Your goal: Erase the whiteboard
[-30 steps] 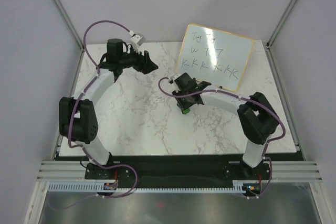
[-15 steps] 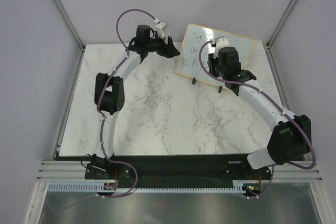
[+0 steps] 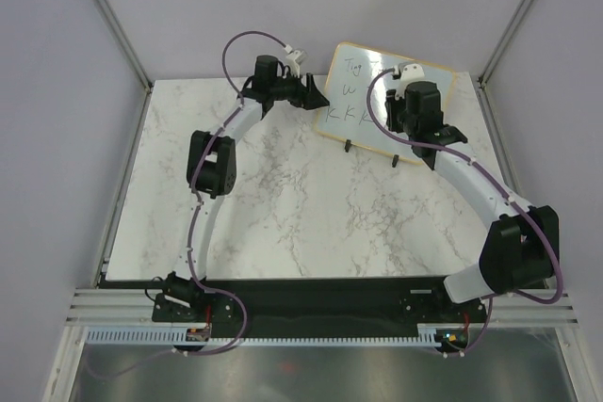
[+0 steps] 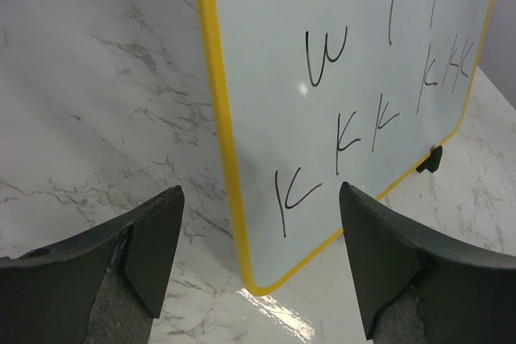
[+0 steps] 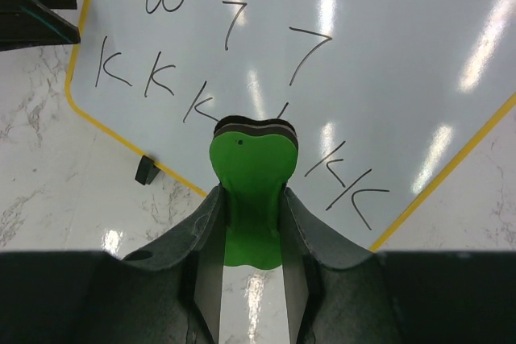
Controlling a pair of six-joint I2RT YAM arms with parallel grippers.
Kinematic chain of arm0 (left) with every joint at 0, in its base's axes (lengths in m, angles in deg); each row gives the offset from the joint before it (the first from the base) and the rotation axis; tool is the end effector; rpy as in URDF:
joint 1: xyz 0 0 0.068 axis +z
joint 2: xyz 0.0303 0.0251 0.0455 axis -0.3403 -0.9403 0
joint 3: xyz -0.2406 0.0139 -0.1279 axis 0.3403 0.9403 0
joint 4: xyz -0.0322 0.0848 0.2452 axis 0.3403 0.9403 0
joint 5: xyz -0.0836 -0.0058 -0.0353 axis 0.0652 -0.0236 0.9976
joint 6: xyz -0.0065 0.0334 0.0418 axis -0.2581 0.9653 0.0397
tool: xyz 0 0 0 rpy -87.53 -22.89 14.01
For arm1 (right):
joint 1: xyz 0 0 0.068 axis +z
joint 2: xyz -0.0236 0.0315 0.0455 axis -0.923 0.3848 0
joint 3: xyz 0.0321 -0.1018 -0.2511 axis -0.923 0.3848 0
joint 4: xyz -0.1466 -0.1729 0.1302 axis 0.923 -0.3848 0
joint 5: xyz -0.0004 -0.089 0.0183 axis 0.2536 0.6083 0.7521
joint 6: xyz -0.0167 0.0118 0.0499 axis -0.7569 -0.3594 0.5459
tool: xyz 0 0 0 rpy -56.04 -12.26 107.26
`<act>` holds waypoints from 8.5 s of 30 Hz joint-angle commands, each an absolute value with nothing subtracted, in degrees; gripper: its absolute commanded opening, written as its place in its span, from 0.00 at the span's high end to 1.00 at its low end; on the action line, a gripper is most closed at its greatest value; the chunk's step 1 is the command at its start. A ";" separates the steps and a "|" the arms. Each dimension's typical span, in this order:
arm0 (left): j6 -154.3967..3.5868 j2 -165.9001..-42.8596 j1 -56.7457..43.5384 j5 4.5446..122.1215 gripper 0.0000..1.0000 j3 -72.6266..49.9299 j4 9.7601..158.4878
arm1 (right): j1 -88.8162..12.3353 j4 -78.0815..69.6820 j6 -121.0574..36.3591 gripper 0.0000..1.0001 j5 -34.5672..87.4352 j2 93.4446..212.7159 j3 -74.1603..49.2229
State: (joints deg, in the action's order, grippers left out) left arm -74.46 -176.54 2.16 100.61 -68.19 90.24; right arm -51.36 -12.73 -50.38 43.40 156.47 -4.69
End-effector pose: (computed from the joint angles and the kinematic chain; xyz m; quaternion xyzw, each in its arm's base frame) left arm 0.5500 -0.2025 0.1961 0.2619 0.7522 -0.4375 0.4174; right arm 0.3330 0.0895 0.3163 -0.0836 0.8410 0.0000 0.5345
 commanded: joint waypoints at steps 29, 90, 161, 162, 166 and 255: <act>-76.92 -178.65 1.61 109.04 0.98 -67.23 84.29 | -44.78 -4.22 -60.50 1.00 58.33 185.02 -35.26; -68.75 -176.98 1.18 103.85 0.98 -67.50 90.09 | -46.53 -8.35 -56.37 1.00 72.39 205.52 -58.59; -65.06 -175.49 0.30 102.53 0.98 -67.50 91.85 | -44.52 -10.00 -56.02 1.00 63.87 215.09 -71.23; -64.97 -175.49 0.38 102.45 0.98 -67.50 91.94 | -44.52 -11.76 -55.32 1.00 63.78 214.74 -70.87; -64.44 -175.31 0.38 102.27 0.98 -67.50 92.38 | -44.52 -21.34 -52.60 1.00 62.99 212.29 -67.90; -60.84 -172.24 0.03 101.13 0.98 -64.60 93.70 | -53.22 0.97 -47.40 1.00 69.15 188.09 -30.41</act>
